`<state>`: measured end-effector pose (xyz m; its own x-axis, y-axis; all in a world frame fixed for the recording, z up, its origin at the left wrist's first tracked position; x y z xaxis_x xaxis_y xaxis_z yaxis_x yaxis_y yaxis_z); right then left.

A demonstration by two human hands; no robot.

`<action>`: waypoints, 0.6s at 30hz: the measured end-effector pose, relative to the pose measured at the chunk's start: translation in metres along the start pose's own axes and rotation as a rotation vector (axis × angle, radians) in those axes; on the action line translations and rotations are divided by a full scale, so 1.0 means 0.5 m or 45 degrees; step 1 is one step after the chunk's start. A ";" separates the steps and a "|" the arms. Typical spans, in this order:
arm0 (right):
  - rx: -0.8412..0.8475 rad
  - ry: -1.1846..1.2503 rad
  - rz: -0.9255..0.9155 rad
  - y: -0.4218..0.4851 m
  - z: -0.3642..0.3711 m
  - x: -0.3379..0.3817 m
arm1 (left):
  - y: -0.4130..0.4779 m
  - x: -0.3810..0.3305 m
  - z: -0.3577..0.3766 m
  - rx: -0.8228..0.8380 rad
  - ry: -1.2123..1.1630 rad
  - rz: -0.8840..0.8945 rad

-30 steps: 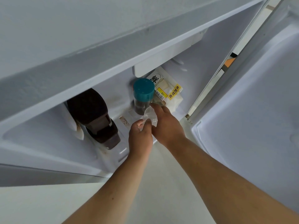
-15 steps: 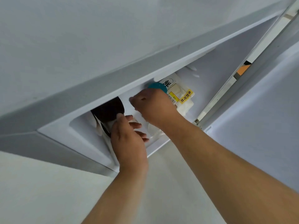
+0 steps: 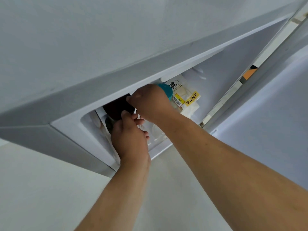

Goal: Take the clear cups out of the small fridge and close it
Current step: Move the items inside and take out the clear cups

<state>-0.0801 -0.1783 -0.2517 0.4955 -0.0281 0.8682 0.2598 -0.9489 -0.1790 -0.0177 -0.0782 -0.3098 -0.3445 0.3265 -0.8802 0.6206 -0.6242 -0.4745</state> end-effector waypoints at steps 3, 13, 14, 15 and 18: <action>-0.100 0.119 -0.006 -0.014 -0.038 -0.015 | -0.019 -0.009 0.029 0.088 -0.012 0.058; -0.193 -0.040 0.100 -0.007 -0.103 -0.100 | -0.030 0.060 0.120 0.261 0.019 -0.098; -0.167 -0.039 0.129 -0.003 -0.095 -0.108 | -0.025 0.070 0.120 0.260 0.024 -0.128; -0.149 -0.069 0.149 0.004 -0.086 -0.115 | -0.019 0.080 0.119 0.258 0.038 -0.150; -0.061 -0.467 0.175 0.025 -0.050 -0.131 | -0.001 0.104 0.114 0.261 0.025 -0.205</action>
<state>-0.1300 -0.1964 -0.2992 0.7884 -0.0503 0.6131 0.1354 -0.9580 -0.2527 -0.0760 -0.1015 -0.3546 -0.4125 0.4461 -0.7943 0.4023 -0.6931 -0.5982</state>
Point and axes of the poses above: each hand's wrist, its own y-axis towards the middle knuckle, its own z-axis out of the palm, x = y × z, the point moved 5 cm from there along y, towards the middle knuckle, and after that the axes turned 12 degrees about y, right-handed, at the moved point
